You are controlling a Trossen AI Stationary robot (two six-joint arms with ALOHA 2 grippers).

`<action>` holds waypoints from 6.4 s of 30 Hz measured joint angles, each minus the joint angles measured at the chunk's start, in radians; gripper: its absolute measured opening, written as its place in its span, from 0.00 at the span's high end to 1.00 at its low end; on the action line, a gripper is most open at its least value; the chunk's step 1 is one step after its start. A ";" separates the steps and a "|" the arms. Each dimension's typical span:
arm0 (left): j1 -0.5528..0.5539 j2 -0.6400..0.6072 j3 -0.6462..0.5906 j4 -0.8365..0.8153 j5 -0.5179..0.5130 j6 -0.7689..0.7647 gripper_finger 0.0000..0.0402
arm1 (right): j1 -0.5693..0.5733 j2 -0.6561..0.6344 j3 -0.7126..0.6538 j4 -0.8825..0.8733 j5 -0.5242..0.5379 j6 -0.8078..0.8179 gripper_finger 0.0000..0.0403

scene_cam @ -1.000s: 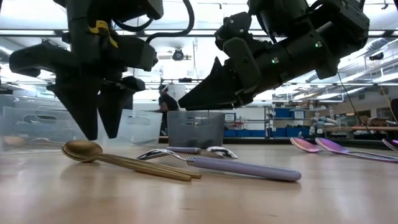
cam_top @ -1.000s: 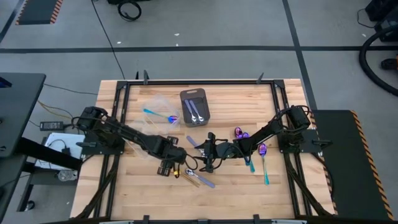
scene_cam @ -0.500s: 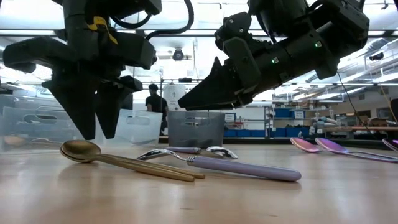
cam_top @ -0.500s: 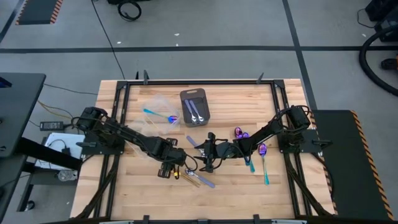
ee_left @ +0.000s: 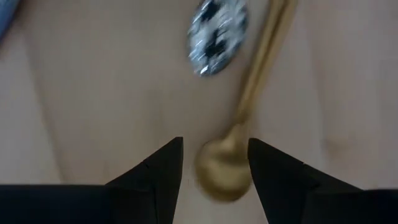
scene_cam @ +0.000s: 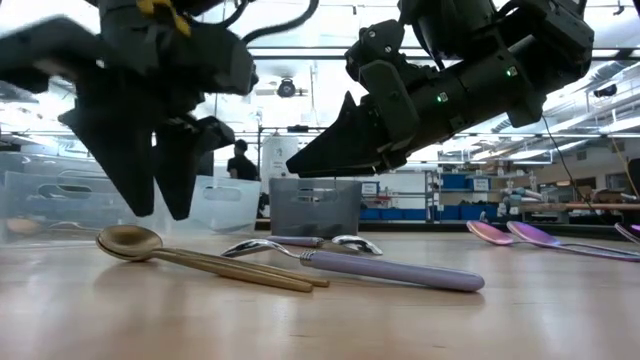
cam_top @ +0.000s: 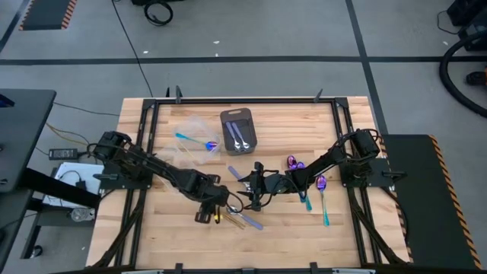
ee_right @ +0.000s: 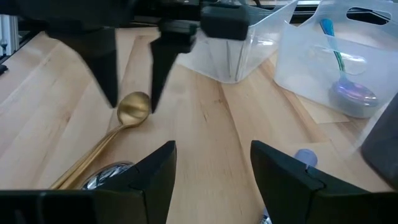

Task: Sort silverware by color (type)
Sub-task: Put the gold spoon into the bottom transparent bin

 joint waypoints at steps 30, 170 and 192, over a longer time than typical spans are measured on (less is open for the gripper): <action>-0.070 0.053 -0.002 0.183 -0.118 0.034 0.53 | -0.019 -0.027 0.000 -0.119 0.061 0.034 0.47; 0.013 -0.825 -0.303 -0.430 -0.552 0.207 0.96 | -0.017 -0.028 0.000 -0.068 0.034 0.027 0.47; 0.207 -0.792 -0.332 -0.460 -0.406 0.489 0.96 | -0.017 -0.028 0.000 -0.059 0.034 0.026 0.47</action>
